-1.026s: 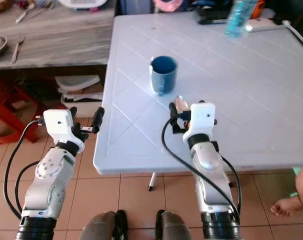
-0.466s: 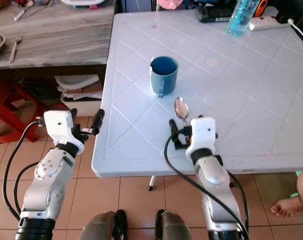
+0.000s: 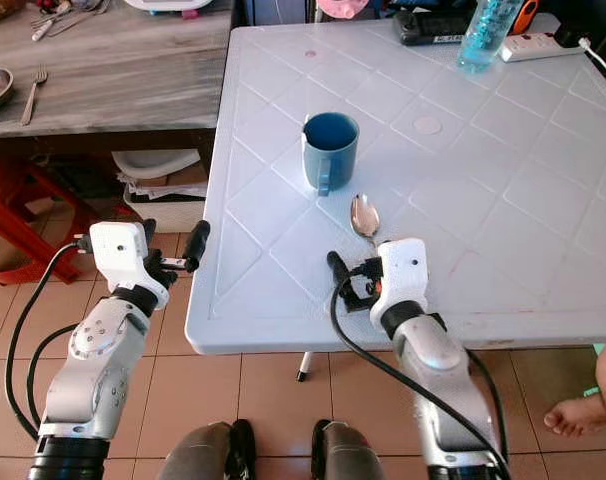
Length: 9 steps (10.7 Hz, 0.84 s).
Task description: Setting the table
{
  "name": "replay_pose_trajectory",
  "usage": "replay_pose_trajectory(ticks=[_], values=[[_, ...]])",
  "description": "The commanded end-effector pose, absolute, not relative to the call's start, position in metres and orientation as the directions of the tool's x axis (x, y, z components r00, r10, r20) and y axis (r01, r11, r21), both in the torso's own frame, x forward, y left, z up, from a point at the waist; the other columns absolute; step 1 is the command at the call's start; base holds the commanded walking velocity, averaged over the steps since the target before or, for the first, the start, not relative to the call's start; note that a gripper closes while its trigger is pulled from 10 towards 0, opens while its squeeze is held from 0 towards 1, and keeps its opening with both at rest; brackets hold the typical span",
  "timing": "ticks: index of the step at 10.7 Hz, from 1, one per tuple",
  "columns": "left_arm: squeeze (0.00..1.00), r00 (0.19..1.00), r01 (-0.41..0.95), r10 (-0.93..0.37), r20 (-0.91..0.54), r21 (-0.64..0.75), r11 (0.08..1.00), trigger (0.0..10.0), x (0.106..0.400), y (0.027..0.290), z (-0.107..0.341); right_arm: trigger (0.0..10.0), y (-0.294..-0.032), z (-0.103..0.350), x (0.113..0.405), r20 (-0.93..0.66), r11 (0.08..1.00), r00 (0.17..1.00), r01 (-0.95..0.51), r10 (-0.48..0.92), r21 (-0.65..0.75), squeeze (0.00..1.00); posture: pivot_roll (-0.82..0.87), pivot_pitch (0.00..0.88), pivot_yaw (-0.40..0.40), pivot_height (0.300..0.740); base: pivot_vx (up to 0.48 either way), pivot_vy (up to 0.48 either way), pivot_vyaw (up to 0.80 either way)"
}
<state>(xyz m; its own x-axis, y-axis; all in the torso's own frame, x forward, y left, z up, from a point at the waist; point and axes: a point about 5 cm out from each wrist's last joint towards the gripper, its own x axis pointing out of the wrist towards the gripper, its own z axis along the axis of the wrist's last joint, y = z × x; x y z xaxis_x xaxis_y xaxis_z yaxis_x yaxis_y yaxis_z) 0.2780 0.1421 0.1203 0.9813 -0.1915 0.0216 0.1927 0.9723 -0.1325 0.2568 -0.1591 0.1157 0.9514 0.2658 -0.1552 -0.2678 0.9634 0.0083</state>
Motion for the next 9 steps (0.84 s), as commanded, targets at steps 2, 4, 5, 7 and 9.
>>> replay_pose_trajectory(ticks=[2, 4, 5, 7, 9], values=[[0.00, 0.979, 0.204, -0.205, 0.006, -0.123, 0.971, 10.0, 0.275, 0.143, 0.120, 0.0, -0.172, 0.100, 0.251, -0.271, 0.973, 0.934, -0.227, 0.232, 0.051, 0.00, -0.05, 0.200, 0.065, 0.740, 0.000, 0.000, 0.00], [0.00, 0.977, 0.211, -0.213, -0.005, -0.122, 0.970, 10.0, 0.274, 0.143, 0.119, 0.0, -0.188, 0.095, 0.247, -0.321, 0.976, 0.922, -0.207, 0.218, 0.067, 0.00, -0.05, 0.205, 0.067, 0.740, 0.000, 0.000, 0.00], [0.00, 0.976, 0.213, -0.216, -0.010, -0.123, 0.969, 10.0, 0.274, 0.142, 0.118, 0.0, -0.193, 0.092, 0.246, -0.348, 0.975, 0.910, -0.208, 0.223, 0.081, 0.00, -0.06, 0.207, 0.067, 0.740, 0.000, 0.000, 0.00], [0.00, 0.975, 0.218, -0.222, -0.017, -0.125, 0.968, 10.0, 0.273, 0.141, 0.117, 0.8, -0.197, 0.086, 0.243, -0.413, 0.968, 0.875, -0.219, 0.251, 0.126, 0.00, -0.06, 0.211, 0.068, 0.740, 0.000, 0.000, 0.00], [0.00, 0.974, 0.221, -0.225, -0.021, -0.124, 0.967, 10.0, 0.273, 0.141, 0.117, 0.2, -0.196, 0.082, 0.242, -0.450, 0.956, 0.843, -0.253, 0.295, 0.151, 0.00, -0.05, 0.215, 0.067, 0.740, 0.000, 0.000, 0.00]])
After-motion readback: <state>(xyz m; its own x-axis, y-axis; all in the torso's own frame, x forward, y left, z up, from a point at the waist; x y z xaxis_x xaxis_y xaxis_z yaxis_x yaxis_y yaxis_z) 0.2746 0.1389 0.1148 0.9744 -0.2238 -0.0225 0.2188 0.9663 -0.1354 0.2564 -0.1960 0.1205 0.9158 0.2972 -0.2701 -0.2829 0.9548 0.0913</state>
